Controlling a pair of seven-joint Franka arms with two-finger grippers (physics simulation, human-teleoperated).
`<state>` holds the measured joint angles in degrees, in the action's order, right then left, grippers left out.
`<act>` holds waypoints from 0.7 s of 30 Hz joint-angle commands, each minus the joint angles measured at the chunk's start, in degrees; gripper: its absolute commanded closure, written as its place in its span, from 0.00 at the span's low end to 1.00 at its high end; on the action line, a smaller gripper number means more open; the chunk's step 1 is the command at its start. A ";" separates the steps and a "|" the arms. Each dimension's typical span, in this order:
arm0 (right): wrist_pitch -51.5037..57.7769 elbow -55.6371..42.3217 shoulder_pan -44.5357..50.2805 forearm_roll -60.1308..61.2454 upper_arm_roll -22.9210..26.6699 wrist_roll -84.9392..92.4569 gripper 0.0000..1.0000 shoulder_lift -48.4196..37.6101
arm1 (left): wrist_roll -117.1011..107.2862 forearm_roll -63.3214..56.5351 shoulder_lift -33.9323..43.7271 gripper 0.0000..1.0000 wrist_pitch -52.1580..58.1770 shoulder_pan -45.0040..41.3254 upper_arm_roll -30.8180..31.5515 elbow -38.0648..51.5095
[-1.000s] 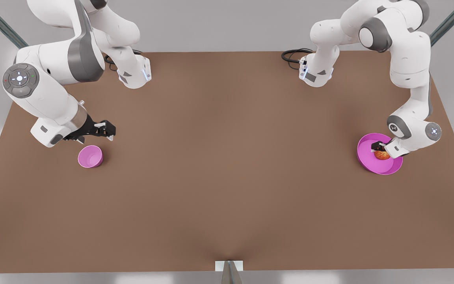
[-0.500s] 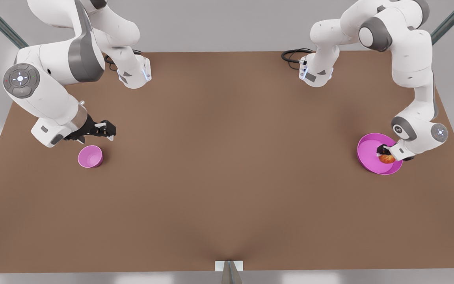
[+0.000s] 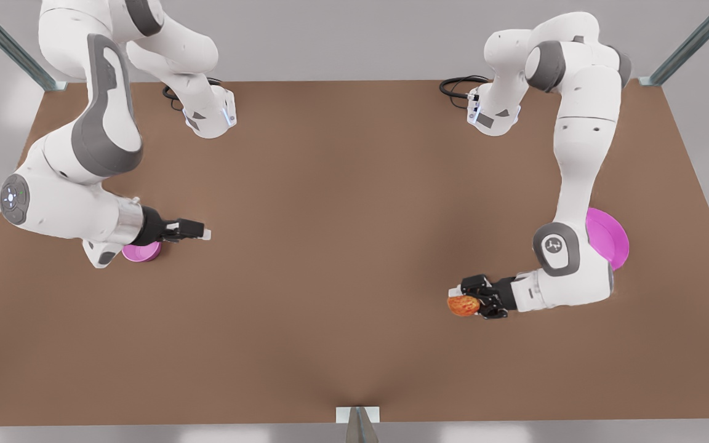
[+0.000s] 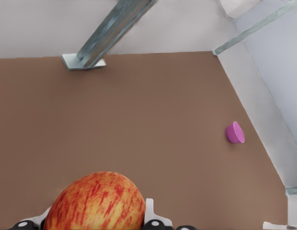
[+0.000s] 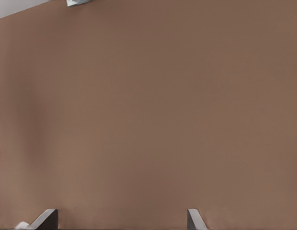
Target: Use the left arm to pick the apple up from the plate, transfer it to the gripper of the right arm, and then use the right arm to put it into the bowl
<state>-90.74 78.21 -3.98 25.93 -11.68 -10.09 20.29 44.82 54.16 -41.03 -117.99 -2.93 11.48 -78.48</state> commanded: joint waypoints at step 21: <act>-13.58 12.58 -1.38 54.67 -3.61 53.42 0.00 17.77 | 41.32 18.96 -23.22 0.33 -32.57 -18.95 25.09 27.67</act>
<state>-104.02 89.52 -5.49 79.77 -15.34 17.39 38.65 64.34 71.85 -64.13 -147.89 -21.56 36.52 -51.15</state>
